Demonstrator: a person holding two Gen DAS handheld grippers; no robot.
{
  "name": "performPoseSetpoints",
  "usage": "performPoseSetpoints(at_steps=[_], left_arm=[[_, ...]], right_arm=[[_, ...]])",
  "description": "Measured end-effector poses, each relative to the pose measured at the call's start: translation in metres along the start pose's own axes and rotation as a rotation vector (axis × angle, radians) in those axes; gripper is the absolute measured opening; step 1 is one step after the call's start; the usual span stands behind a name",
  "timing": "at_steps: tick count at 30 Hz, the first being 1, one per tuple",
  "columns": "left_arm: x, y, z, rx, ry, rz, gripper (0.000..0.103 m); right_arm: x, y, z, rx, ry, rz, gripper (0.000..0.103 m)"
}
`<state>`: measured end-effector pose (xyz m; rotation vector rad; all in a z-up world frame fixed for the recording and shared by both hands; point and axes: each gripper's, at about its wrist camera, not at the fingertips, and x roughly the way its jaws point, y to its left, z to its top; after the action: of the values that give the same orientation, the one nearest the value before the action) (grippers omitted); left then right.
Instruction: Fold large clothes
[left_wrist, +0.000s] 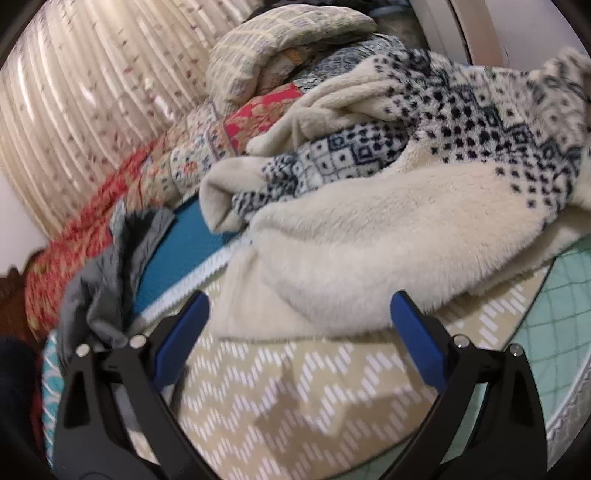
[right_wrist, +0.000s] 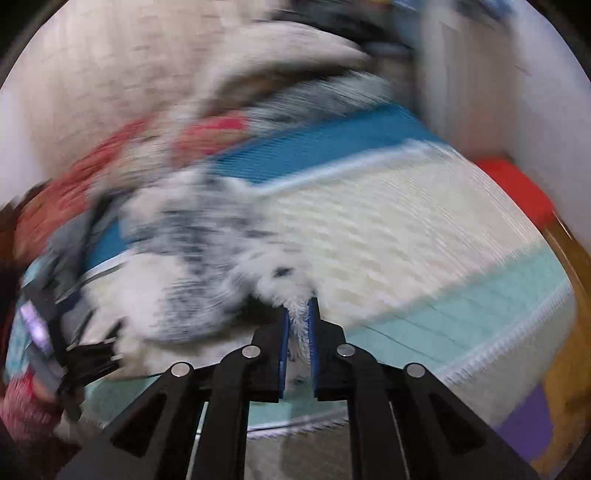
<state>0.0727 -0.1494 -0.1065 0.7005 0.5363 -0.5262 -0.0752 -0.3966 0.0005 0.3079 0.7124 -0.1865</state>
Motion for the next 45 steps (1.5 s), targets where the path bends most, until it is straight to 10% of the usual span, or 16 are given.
performPoseSetpoints(at_steps=[5, 12, 14, 15, 18, 22, 26, 30, 33, 40, 45], left_arm=[[-0.026, 0.047, -0.044, -0.219, 0.068, -0.022, 0.095], [-0.051, 0.078, -0.106, -0.356, 0.169, -0.044, 0.095], [-0.058, 0.074, -0.111, -0.319, 0.162, -0.028, 0.095], [-0.061, 0.070, -0.111, -0.286, 0.145, -0.018, 0.095], [-0.070, 0.053, -0.095, -0.170, 0.067, 0.003, 0.095], [-0.069, 0.016, -0.058, 0.001, -0.077, 0.018, 0.095], [-0.056, -0.037, -0.027, 0.237, -0.247, 0.065, 0.095], [-0.027, -0.078, -0.020, 0.496, -0.300, 0.069, 0.095], [-0.012, -0.081, -0.023, 0.593, -0.272, 0.034, 0.095], [0.026, -0.047, -0.034, 0.716, -0.189, 0.023, 0.095], [0.055, -0.053, -0.015, 0.696, -0.178, 0.021, 0.088]], right_arm=[[0.036, 0.092, 0.003, -0.340, 0.011, 0.123, 0.046], [0.169, 0.186, -0.019, -0.699, 0.220, -0.043, 0.044], [0.190, 0.183, -0.012, -0.702, 0.221, -0.104, 0.064], [0.190, 0.173, 0.005, -0.586, 0.253, -0.022, 0.095], [0.149, 0.121, 0.062, -0.219, 0.164, 0.168, 0.098], [0.076, 0.041, 0.110, -0.010, -0.064, 0.098, 0.098], [0.025, -0.077, 0.122, 0.227, -0.205, -0.189, 0.098], [0.015, -0.213, 0.077, 0.585, -0.152, -0.413, 0.087], [0.022, -0.259, 0.018, 0.750, -0.059, -0.318, 0.083], [0.034, -0.198, -0.071, 0.686, 0.048, 0.050, 0.053], [0.088, -0.155, -0.087, 0.743, 0.134, 0.242, 0.050]])
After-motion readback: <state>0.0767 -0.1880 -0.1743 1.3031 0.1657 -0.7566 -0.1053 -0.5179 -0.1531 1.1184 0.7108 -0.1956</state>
